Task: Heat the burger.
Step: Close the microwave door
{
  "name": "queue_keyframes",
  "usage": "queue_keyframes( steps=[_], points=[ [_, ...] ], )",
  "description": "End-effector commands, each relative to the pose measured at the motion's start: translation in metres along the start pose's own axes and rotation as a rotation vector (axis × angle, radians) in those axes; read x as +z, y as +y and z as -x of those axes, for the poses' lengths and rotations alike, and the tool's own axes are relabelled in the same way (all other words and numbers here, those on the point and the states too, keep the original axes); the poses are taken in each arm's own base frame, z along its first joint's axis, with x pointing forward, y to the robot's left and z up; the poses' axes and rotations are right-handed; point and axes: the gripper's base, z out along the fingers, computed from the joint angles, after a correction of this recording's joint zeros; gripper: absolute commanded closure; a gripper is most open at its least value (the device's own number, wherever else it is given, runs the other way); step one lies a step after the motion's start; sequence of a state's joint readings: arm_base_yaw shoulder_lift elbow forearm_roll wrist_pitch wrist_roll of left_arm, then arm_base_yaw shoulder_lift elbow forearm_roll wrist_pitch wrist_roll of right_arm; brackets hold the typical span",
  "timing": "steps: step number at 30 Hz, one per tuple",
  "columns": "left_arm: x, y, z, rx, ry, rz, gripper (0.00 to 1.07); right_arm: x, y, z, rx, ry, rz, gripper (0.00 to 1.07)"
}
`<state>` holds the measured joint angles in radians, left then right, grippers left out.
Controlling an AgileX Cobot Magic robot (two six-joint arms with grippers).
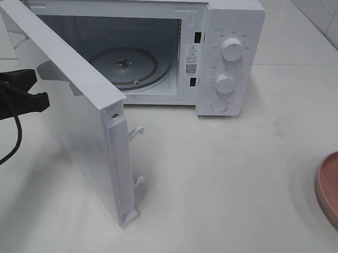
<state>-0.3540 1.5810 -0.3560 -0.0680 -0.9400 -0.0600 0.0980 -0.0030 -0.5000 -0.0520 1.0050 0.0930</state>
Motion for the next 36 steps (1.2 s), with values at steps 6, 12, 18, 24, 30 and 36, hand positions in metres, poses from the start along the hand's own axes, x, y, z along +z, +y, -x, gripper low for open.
queue_keyframes(
  steps=[6,12,18,24,30,36],
  points=[
    [0.02,-0.019,0.005,-0.013,-0.038,-0.035,1.07,-0.003,0.0,-0.002,-0.007,-0.035,-0.005,0.32],
    [0.032,-0.028,0.008,-0.026,-0.042,-0.042,1.07,-0.003,0.0,-0.002,-0.006,-0.035,-0.004,0.32],
    [0.049,-0.042,0.01,-0.029,-0.04,-0.022,1.07,-0.003,0.0,-0.002,-0.006,-0.035,-0.004,0.32],
    [0.071,-0.061,0.012,0.016,-0.031,-0.014,1.07,-0.003,0.0,-0.002,-0.006,-0.034,-0.004,0.32],
    [0.091,-0.071,0.016,-0.01,-0.016,-0.02,1.07,-0.003,0.0,-0.002,-0.006,-0.034,-0.004,0.32],
    [0.107,-0.076,0.02,-0.018,-0.034,-0.025,1.07,-0.003,0.0,-0.002,-0.006,-0.034,-0.004,0.32]
  ],
)
